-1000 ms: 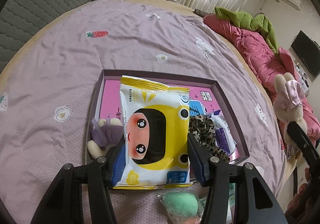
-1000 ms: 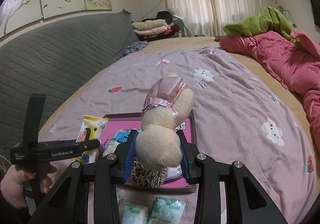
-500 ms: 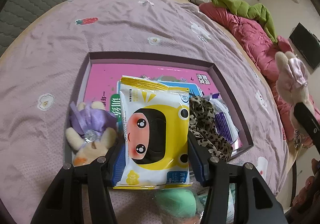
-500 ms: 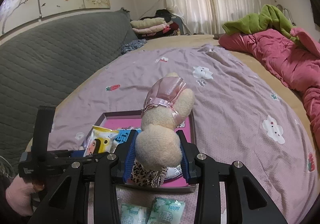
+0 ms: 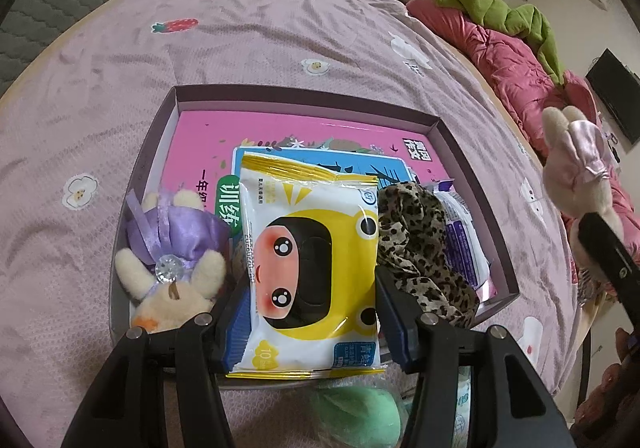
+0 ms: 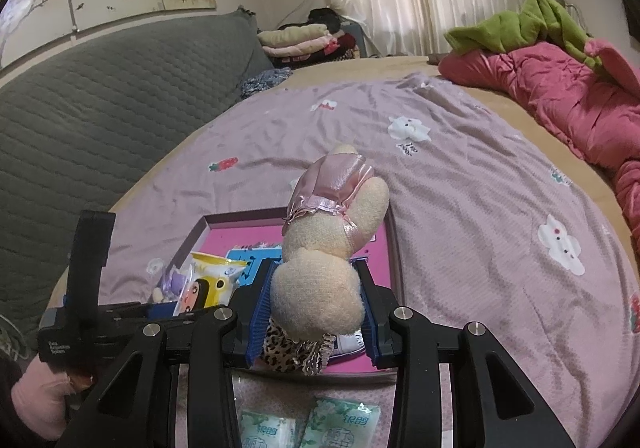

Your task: Organize soft objects

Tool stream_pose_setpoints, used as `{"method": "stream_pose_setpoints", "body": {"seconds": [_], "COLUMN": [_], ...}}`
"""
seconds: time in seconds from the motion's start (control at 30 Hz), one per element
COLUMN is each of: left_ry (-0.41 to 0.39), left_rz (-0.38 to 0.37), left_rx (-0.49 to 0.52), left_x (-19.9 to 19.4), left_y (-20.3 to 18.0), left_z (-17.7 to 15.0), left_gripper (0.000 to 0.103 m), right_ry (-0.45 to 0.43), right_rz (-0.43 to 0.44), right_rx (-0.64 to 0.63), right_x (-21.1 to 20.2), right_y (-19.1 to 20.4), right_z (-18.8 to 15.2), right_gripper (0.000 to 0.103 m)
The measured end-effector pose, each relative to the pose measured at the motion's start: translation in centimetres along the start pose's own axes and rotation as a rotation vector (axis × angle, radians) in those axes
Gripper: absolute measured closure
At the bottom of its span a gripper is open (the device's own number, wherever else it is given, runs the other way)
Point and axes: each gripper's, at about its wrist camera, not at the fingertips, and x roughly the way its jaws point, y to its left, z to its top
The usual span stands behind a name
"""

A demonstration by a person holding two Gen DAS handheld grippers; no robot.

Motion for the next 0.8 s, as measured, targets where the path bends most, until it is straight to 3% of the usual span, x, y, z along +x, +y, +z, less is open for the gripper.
{"method": "stream_pose_setpoints", "body": {"seconds": [0.8], "left_ry": [0.008], "left_rz": [0.005], "left_rx": [-0.016], "left_x": [1.1], "left_y": [0.6], "left_z": [-0.1], "left_gripper": [0.047], "right_ry": [0.16], "right_rz": [0.055], "right_rx": [-0.038], "right_x": [6.9], "right_y": [0.8], "right_z": [-2.8], "right_gripper": [0.063]}}
